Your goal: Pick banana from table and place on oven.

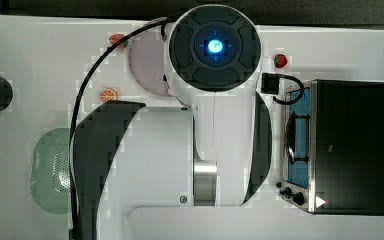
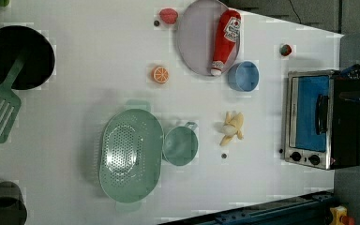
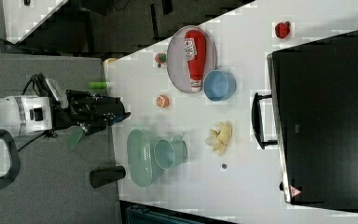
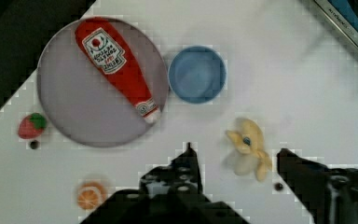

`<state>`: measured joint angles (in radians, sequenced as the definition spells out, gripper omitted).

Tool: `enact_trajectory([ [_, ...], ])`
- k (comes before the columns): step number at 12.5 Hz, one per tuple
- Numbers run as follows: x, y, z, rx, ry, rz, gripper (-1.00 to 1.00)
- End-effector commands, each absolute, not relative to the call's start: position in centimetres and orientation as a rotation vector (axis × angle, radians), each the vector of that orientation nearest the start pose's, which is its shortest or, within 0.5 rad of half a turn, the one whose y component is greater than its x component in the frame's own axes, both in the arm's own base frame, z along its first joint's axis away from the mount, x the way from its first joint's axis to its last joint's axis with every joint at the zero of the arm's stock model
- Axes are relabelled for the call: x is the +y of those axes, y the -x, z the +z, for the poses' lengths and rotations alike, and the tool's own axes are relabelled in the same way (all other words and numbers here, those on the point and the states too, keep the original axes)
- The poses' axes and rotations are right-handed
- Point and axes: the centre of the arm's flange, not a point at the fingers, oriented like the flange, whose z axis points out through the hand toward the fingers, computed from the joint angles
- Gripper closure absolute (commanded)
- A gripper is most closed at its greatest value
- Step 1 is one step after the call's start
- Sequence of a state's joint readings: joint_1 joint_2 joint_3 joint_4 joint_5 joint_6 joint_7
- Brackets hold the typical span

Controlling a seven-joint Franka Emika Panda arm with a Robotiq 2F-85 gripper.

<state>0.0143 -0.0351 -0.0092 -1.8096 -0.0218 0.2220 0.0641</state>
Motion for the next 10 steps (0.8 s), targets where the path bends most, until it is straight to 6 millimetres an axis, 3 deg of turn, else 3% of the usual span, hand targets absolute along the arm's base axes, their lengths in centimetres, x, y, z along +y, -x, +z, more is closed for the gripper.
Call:
enact_trajectory([
  [1,-2.4,-40.6,58.1,1.491,2.752,0.012,-0.59],
  [3,-2.5,-40.6,57.9,1.493,2.752,0.016,-0.99],
  [6,-2.4,-41.1,56.6,1.495,2.757,0.033,-1.0],
  [10,-2.1,-43.5,49.8,1.491,2.766,0.034,-1.0],
])
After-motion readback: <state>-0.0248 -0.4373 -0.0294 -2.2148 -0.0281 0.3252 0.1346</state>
